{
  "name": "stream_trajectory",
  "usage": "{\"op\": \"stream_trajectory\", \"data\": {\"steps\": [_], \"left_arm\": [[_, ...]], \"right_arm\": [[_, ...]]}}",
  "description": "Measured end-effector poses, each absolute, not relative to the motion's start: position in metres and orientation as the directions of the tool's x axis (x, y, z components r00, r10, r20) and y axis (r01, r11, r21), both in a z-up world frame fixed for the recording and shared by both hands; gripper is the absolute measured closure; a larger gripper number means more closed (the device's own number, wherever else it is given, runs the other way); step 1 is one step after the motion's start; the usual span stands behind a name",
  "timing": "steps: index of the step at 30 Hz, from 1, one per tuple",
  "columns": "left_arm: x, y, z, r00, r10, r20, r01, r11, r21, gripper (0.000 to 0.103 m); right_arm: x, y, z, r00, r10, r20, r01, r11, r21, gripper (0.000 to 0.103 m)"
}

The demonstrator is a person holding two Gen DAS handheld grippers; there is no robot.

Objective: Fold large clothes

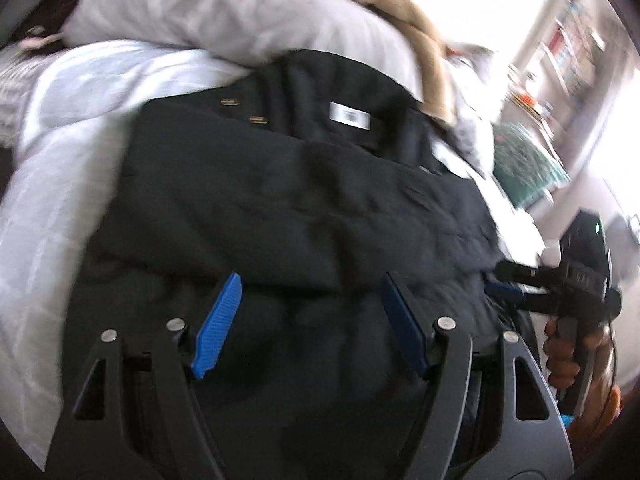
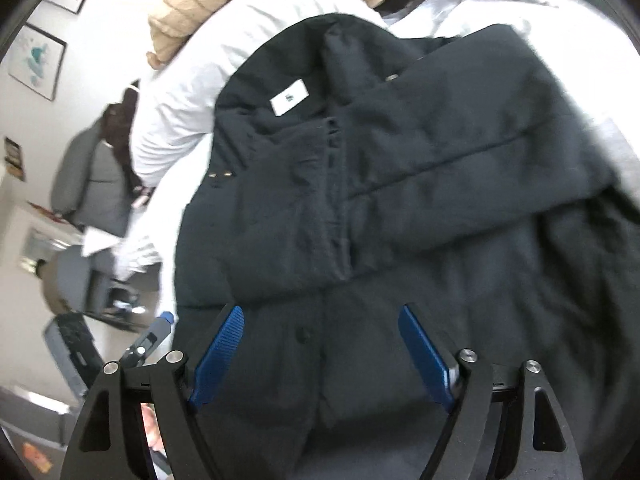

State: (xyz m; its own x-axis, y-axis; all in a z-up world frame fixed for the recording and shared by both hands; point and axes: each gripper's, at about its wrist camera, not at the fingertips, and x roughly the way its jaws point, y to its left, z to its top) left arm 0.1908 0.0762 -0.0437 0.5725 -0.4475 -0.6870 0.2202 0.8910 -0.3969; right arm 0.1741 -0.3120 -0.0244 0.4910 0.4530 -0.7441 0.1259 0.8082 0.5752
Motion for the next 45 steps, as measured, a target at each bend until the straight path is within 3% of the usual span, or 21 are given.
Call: {"op": "stream_trajectory", "data": {"steps": [4, 7, 9, 12, 17, 19, 21, 23, 29, 37, 45], "left_arm": [[0.198, 0.101, -0.055, 0.582, -0.406, -0.704, 0.145, 0.904, -0.402, 0.030], [0.203, 0.110, -0.068, 0.572, -0.391, -0.721, 0.100, 0.906, -0.411, 0.030], [0.205, 0.113, -0.075, 0.561, -0.384, -0.733, 0.081, 0.907, -0.413, 0.030], [0.206, 0.111, -0.081, 0.539, -0.357, -0.763, 0.077, 0.923, -0.377, 0.030], [0.185, 0.087, -0.074, 0.498, -0.286, -0.819, 0.115, 0.957, -0.265, 0.030], [0.168, 0.072, -0.065, 0.491, -0.278, -0.826, 0.181, 0.959, -0.216, 0.030], [0.147, 0.056, -0.053, 0.495, -0.280, -0.823, 0.246, 0.953, -0.176, 0.030], [0.126, 0.046, -0.041, 0.504, -0.288, -0.814, 0.289, 0.945, -0.155, 0.025], [0.056, 0.031, -0.023, 0.507, -0.352, -0.787, 0.361, 0.916, -0.177, 0.020], [-0.040, 0.001, -0.036, 0.500, -0.398, -0.769, 0.566, 0.823, -0.058, 0.020], [-0.106, -0.012, -0.045, 0.351, -0.586, -0.731, 0.759, 0.635, -0.144, 0.020]], "right_arm": [[0.188, -0.305, -0.050, 0.464, 0.423, -0.778, 0.174, 0.818, 0.548, 0.028], [0.199, -0.297, -0.067, 0.447, 0.457, -0.769, 0.177, 0.797, 0.577, 0.047], [0.204, -0.291, -0.070, 0.449, 0.460, -0.766, 0.166, 0.800, 0.577, 0.084], [0.205, -0.284, -0.063, 0.474, 0.394, -0.787, 0.137, 0.850, 0.508, 0.087], [0.193, -0.284, -0.053, 0.451, 0.302, -0.840, 0.112, 0.914, 0.389, 0.084], [0.179, -0.290, -0.039, 0.445, 0.320, -0.836, 0.088, 0.914, 0.397, 0.075], [0.159, -0.296, -0.020, 0.462, 0.337, -0.820, 0.053, 0.913, 0.405, 0.055], [0.131, -0.300, 0.004, 0.503, 0.334, -0.798, 0.009, 0.920, 0.391, 0.043], [0.042, -0.300, 0.055, 0.572, 0.354, -0.740, -0.136, 0.931, 0.340, 0.027], [-0.055, -0.266, 0.045, 0.568, 0.352, -0.744, -0.329, 0.926, 0.187, 0.025], [-0.116, -0.240, -0.005, 0.529, 0.329, -0.782, -0.500, 0.866, 0.025, 0.025]]}}
